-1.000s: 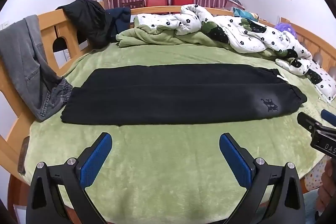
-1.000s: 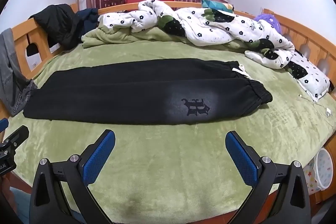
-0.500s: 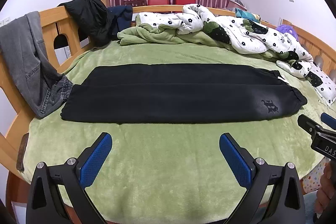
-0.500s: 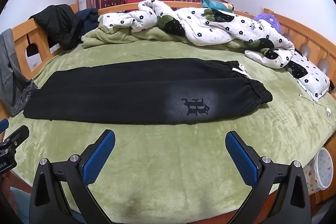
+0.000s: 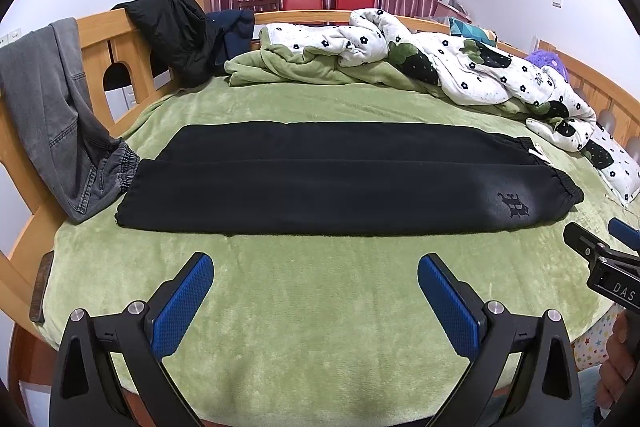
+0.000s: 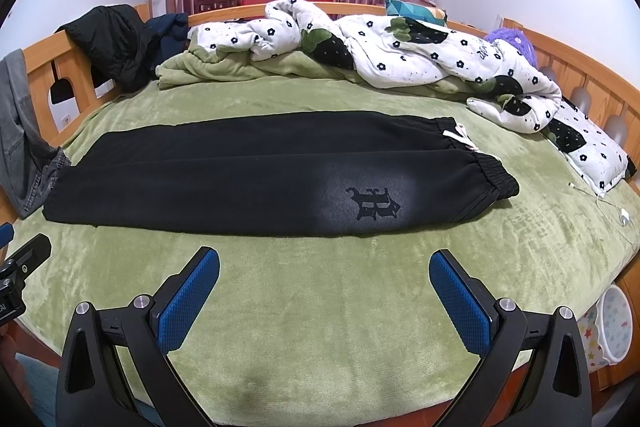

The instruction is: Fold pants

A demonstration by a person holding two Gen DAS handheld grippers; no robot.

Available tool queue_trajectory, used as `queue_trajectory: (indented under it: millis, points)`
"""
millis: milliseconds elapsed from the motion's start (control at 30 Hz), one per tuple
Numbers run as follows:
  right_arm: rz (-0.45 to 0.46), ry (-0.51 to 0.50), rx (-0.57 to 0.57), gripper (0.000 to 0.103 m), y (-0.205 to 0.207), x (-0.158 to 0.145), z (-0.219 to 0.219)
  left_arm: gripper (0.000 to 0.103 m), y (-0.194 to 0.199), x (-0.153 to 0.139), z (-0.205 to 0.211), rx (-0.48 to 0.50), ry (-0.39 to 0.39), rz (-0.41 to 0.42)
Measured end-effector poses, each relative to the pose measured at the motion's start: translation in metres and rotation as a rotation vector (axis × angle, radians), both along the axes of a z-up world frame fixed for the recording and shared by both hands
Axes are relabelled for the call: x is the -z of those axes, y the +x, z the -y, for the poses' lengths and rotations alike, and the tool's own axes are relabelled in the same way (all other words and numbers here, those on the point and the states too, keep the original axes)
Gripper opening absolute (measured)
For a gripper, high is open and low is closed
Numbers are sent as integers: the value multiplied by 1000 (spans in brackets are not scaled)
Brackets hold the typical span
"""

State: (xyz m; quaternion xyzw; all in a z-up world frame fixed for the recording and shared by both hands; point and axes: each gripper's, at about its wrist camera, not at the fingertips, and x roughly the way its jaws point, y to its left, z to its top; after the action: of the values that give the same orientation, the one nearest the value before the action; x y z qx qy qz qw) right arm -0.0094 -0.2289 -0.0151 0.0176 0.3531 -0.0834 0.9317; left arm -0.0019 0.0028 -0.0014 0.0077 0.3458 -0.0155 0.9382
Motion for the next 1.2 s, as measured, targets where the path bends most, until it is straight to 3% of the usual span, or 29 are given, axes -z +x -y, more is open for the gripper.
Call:
queue_trajectory:
  millis: [1200]
  points:
    - [0, -5, -3, 103, 0, 0, -1, 103, -1, -2, -4, 1, -1, 3]
